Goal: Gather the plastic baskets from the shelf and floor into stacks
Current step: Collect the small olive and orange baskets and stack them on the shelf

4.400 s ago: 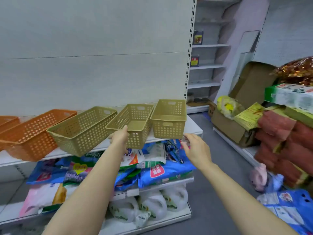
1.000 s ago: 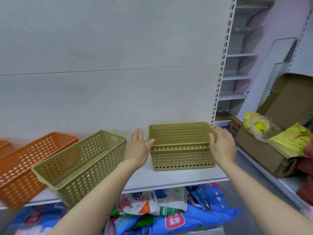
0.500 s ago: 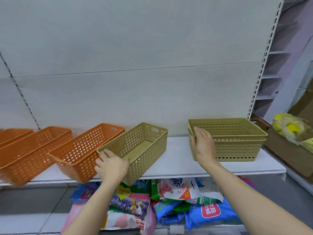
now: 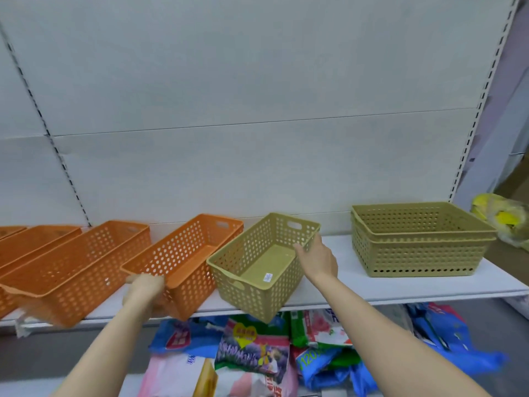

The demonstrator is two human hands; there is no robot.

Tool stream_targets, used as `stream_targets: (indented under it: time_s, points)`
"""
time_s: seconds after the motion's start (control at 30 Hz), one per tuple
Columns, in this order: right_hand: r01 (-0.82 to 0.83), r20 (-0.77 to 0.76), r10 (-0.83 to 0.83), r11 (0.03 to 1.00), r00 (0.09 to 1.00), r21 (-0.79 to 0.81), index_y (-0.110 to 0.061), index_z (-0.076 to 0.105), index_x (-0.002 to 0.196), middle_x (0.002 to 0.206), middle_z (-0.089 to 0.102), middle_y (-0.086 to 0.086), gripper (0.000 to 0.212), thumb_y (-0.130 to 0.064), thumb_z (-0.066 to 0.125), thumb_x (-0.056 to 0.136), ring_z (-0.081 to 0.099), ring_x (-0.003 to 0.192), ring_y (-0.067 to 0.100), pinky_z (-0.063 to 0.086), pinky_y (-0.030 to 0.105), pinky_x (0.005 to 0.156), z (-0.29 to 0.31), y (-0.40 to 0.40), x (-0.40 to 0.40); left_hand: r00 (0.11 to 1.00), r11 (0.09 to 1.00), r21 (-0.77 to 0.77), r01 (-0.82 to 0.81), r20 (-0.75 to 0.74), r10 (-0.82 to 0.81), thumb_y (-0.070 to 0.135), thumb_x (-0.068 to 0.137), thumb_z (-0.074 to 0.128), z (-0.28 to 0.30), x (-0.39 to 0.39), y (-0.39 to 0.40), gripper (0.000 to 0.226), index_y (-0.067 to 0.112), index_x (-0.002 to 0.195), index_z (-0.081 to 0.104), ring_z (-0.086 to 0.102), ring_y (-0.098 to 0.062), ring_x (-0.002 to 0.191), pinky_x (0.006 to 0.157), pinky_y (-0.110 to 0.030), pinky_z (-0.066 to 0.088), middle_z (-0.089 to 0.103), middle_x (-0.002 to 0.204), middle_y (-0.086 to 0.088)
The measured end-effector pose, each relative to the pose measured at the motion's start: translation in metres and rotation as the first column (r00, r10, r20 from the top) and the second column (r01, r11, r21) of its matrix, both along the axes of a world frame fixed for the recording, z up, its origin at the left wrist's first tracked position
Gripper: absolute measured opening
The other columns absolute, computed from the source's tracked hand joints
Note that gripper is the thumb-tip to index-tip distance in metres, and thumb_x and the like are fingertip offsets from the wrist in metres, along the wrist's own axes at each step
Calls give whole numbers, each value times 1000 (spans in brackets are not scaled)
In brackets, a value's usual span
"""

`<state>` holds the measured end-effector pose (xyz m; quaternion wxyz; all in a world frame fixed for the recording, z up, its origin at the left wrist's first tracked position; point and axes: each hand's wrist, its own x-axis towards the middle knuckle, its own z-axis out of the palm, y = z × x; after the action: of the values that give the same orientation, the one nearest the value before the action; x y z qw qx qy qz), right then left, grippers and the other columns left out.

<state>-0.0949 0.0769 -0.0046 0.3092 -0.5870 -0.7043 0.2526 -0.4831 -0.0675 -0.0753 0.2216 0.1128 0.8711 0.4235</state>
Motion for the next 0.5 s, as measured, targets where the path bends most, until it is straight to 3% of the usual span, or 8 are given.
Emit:
stream_targets:
  time_s: [0.07, 0.17, 0.33, 0.5]
  points:
    - [31, -58, -35, 997, 998, -68, -19, 22, 148, 112, 67, 11, 73, -52, 49, 89, 63, 99, 33, 47, 34, 74, 0, -2, -9, 989, 993, 120, 9, 148, -26, 24, 80, 56, -12, -9, 9, 75, 12, 146, 24, 67, -49, 84, 56, -65, 55, 62, 114, -24]
    - [50, -203, -80, 988, 976, -149, -34, 15, 149, 100, 66, 8, 68, -38, 44, 87, 63, 87, 32, 57, 45, 77, -5, -9, -26, 983, 963, 265, -55, 182, 6, 1, 92, 50, 52, 55, -21, 45, 15, 130, 31, 64, -52, 84, 45, -56, 56, 54, 112, -31]
    - [155, -229, -186, 977, 956, -147, -17, 35, 137, 92, 63, 9, 43, -18, 34, 94, 61, 82, 30, 54, 40, 75, 0, -17, -22, 993, 926, 376, -22, 113, -23, 11, 99, 51, 70, 65, -40, 39, 27, 133, 41, 68, -44, 87, 48, -50, 59, 60, 119, -19]
    - [202, -215, -197, 979, 957, -2, -21, 24, 151, 84, 64, 8, 58, -12, 38, 95, 62, 76, 26, 52, 35, 64, 31, -20, -2, 993, 862, 494, 114, -84, -83, 2, 97, 46, 130, 73, -36, 41, 17, 135, 39, 62, -40, 92, 40, -45, 57, 53, 118, -12]
